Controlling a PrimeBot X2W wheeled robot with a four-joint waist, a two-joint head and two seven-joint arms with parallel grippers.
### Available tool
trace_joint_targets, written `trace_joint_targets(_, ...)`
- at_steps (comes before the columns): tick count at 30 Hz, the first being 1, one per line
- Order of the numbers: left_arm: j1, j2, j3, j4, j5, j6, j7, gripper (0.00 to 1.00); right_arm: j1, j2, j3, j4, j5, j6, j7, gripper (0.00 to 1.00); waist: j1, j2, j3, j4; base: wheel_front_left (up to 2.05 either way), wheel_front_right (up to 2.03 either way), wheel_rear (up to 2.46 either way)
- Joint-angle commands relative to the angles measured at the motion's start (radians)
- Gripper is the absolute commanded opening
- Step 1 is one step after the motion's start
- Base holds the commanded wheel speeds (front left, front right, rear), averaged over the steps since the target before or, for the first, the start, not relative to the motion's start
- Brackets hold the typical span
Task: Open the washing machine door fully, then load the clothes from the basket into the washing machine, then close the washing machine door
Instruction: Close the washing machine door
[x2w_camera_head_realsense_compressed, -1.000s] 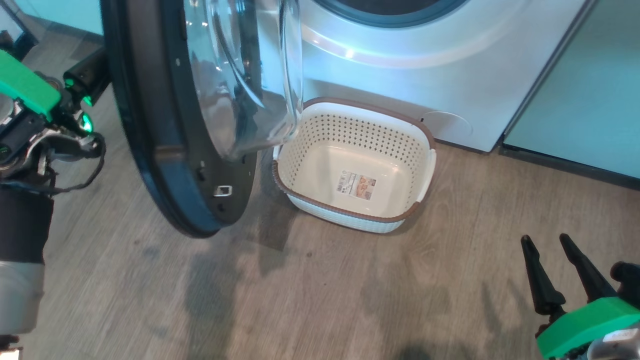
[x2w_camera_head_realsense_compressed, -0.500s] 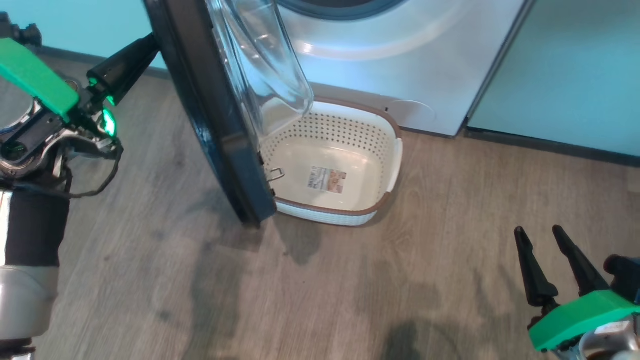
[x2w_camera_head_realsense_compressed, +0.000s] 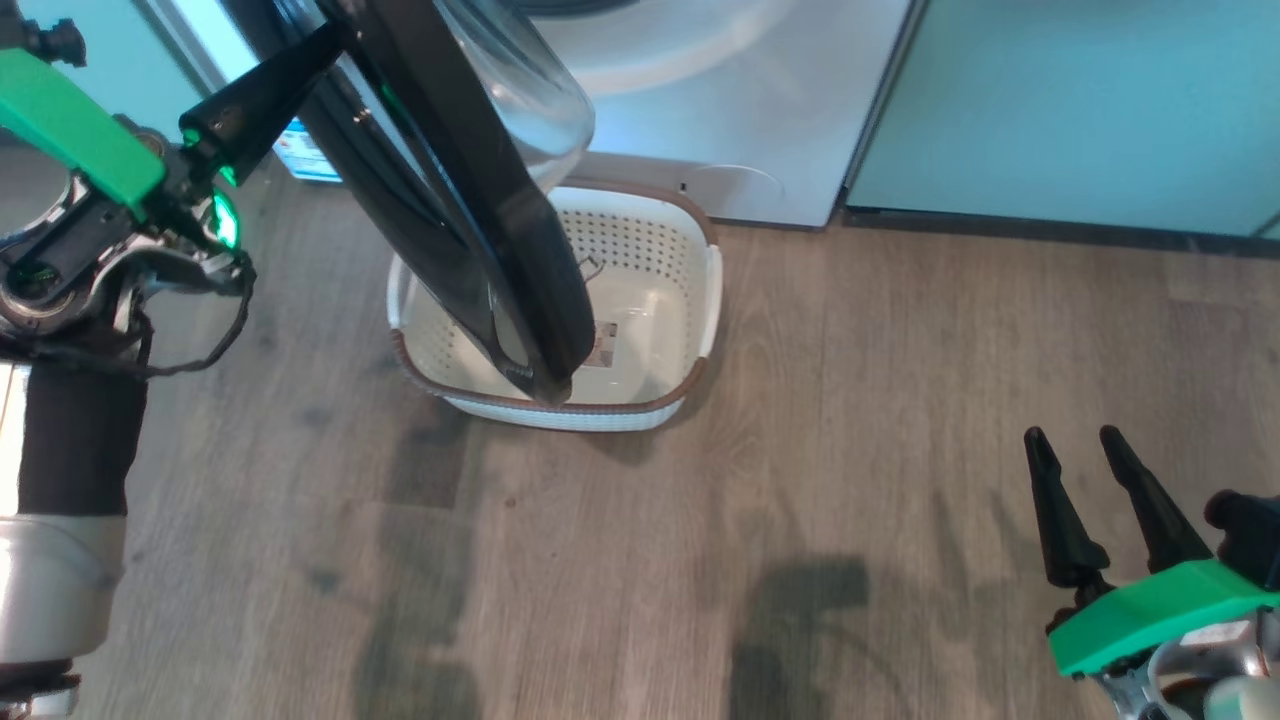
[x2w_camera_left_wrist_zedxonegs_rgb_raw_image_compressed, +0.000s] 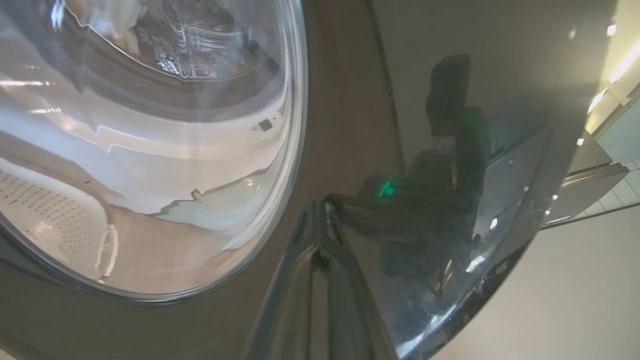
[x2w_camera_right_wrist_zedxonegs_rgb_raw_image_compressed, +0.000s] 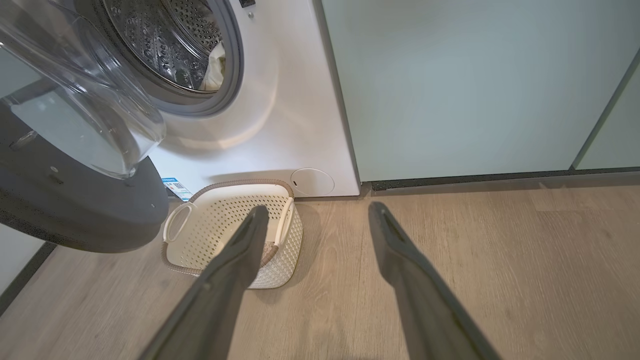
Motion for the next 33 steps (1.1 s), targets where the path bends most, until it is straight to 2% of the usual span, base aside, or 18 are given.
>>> trace_joint_targets(1, -0.06, 0.035, 0.04, -0.026, 0.007, -0.003, -0.004, 0.0, -0.04, -0.003, 0.021, -0.025, 0.005, -0.003, -0.013, 1.0, -0.0001, 0.0, 0.01, -0.021, 0.0, 0.0, 0.0)
trace_joint_targets(12, -0.106, 0.01, 0.029, 0.014, 0.038, -0.008, -0.043, 0.0, -0.057, 0.001, 0.032, 0.007, 0.014, -0.003, -0.041, 1.0, -0.0001, 0.0, 0.021, -0.079, 0.0, 0.0, 0.0)
trace_joint_targets(26, -0.186, -0.018, 0.031, 0.138, 0.094, -0.041, -0.132, 0.0, -0.074, 0.006, 0.059, 0.048, 0.025, -0.003, -0.067, 1.0, -0.0001, 0.0, 0.015, -0.15, 0.0, 0.0, 0.0)
trace_joint_targets(33, -0.194, -0.021, 0.038, 0.167, 0.095, -0.053, -0.145, 0.0, -0.08, 0.008, 0.054, 0.058, 0.029, -0.003, -0.078, 1.0, -0.0001, 0.0, 0.021, -0.162, 0.0, 0.0, 0.0)
